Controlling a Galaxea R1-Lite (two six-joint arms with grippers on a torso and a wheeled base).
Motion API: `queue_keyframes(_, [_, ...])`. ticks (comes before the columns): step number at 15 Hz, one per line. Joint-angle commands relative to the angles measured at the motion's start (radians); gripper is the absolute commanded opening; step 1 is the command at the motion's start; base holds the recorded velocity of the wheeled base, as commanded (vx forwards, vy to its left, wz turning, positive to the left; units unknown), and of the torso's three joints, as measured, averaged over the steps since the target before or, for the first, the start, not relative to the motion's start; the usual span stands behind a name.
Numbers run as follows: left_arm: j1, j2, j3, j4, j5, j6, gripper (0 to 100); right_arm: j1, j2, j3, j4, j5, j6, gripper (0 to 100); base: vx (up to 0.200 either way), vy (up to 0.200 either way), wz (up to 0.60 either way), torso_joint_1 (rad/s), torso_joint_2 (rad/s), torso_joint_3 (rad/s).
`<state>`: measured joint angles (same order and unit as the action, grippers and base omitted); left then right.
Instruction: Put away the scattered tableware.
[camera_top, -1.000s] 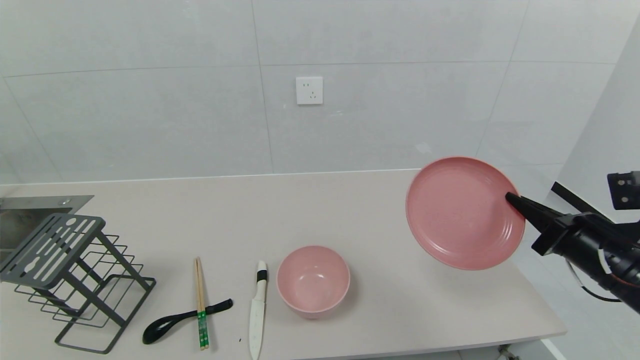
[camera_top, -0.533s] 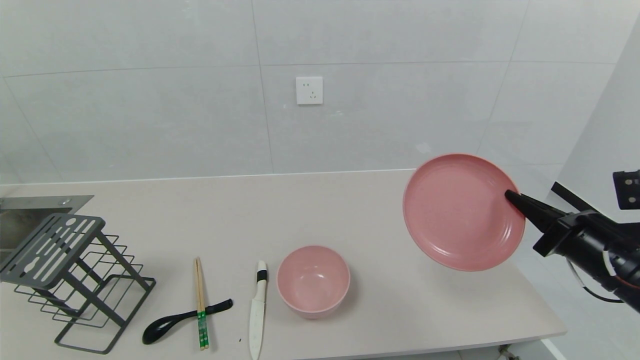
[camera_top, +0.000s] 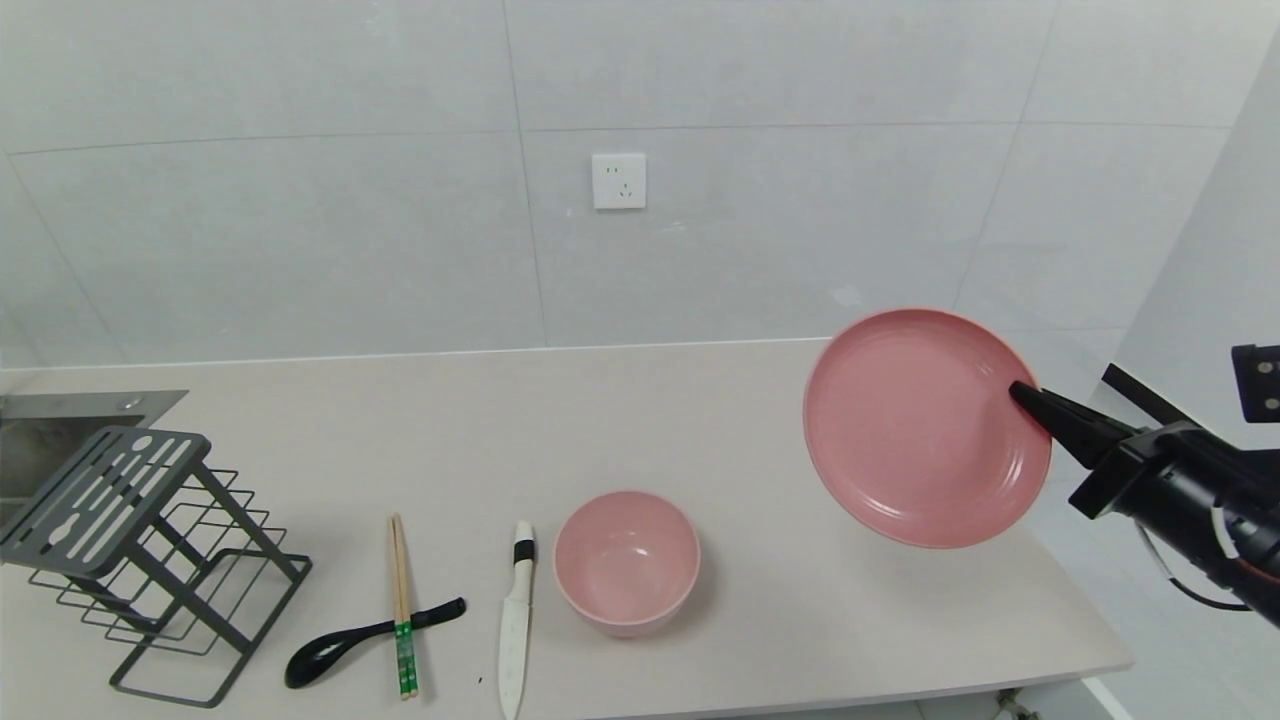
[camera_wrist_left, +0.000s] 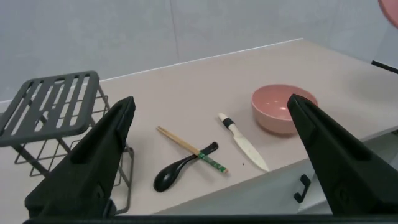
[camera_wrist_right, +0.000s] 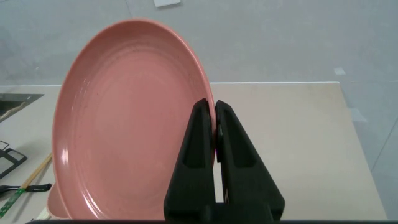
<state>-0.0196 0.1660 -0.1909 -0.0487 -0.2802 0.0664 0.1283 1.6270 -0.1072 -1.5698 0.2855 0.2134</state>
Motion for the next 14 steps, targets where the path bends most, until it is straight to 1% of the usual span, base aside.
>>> queue_keyframes(1, [-0.005, 0.241, -0.117, -0.006, -0.05, -0.013, 100, -0.001, -0.001, 0.001, -0.001, 0.0, 0.0, 0, 0.0, 0.0, 0.0, 0.0, 0.0, 0.0])
queue_keyframes(2, [-0.007, 0.319, -0.137, -0.02, -0.1, -0.05, 100, -0.001, -0.001, 0.001, -0.001, 0.001, 0.0, 0, 0.0, 0.0, 0.0, 0.0, 0.0, 0.0])
queue_keyframes(3, [-0.014, 0.399, -0.14, -0.043, -0.172, -0.066, 100, -0.001, 0.001, 0.0, -0.001, 0.0, 0.0, 0, 0.0, 0.0, 0.0, 0.0, 0.0, 0.0])
queue_keyframes(4, [-0.03, 0.466, -0.136, -0.085, -0.221, -0.071, 100, -0.001, 0.001, 0.0, -0.001, 0.001, 0.0, 0, 0.0, 0.0, 0.0, 0.0, 0.0, 0.0])
queue_keyframes(5, [-0.039, 0.534, -0.131, -0.146, -0.238, -0.085, 100, -0.003, 0.001, 0.001, -0.001, 0.0, 0.0, 0, 0.0, 0.0, 0.0, 0.0, 0.0, 0.0])
queue_keyframes(6, [-0.04, 0.59, -0.133, -0.203, -0.238, -0.119, 100, -0.001, 0.001, 0.004, -0.001, 0.0, 0.0, 0, 0.0, 0.0, 0.0, 0.0, 0.0, 0.0])
queue_keyframes(7, [-0.042, 0.65, -0.136, -0.275, -0.244, -0.175, 100, -0.001, 0.001, 0.006, -0.001, 0.001, 0.0, 0, 0.0, 0.0, 0.0, 0.0, 0.0, 0.0])
queue_keyframes(8, [-0.042, 0.698, -0.136, -0.321, -0.246, -0.221, 100, -0.001, 0.001, 0.006, -0.001, 0.001, 0.0, 0, 0.0, 0.0, 0.0, 0.0, 0.0, 0.0])
queue_keyframes(9, [-0.045, 0.736, -0.14, -0.33, -0.247, -0.258, 100, -0.001, 0.001, 0.006, -0.001, 0.001, 0.001, 0, 0.0, 0.0, 0.0, 0.0, 0.0, 0.0])
queue_keyframes(10, [-0.069, 0.788, -0.14, -0.333, -0.249, -0.293, 100, -0.001, 0.005, 0.008, -0.001, 0.001, 0.0, 0, 0.0, 0.0, 0.0, 0.0, 0.0, 0.0])
queue_keyframes(11, [-0.114, 0.833, -0.14, -0.335, -0.249, -0.324, 100, -0.001, 0.008, 0.009, -0.001, 0.001, 0.0, 0, 0.0, 0.0, 0.0, 0.0, 0.0, 0.0])
queue_keyframes(12, [-0.155, 0.874, -0.144, -0.333, -0.246, -0.349, 100, -0.001, 0.01, 0.012, -0.001, 0.001, 0.0, 0, 0.0, 0.0, 0.0, 0.0, 0.0, 0.0])
queue_keyframes(14, [-0.195, 0.977, -0.15, -0.336, -0.22, -0.346, 100, -0.001, 0.01, 0.021, -0.001, 0.001, 0.0, 0, 0.0, 0.0, 0.0, 0.0, 0.0, 0.0])
